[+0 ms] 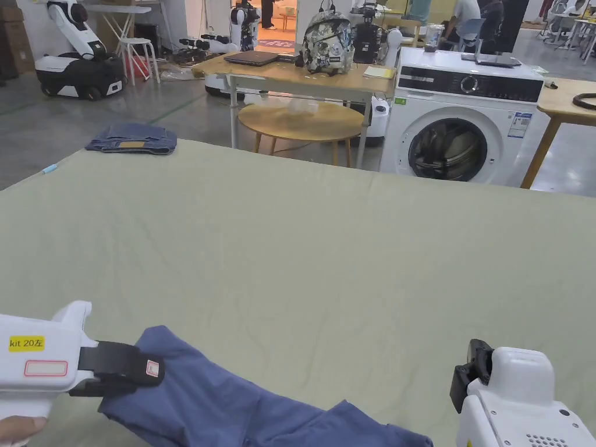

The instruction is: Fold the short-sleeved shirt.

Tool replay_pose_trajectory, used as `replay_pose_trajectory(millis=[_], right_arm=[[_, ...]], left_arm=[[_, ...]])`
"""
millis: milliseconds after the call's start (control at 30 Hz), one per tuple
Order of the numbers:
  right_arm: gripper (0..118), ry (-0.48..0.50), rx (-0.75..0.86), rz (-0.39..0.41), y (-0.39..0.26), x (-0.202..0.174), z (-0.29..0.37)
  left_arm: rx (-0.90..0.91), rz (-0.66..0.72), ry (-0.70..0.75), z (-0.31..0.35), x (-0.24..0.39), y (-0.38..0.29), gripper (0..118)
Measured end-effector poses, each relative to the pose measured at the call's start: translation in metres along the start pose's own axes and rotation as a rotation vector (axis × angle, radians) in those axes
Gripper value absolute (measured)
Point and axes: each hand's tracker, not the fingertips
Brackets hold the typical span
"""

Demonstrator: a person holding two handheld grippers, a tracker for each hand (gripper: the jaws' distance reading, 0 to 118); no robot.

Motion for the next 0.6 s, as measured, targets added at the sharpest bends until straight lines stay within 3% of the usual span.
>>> replay_pose_trajectory(millis=[600], right_arm=[[0,-0.037,-0.017,-0.027,-0.006,0.025,0.005]], left_arm=[[-0.259,-0.411,0.130,-0.109,0.177,-0.030,9]])
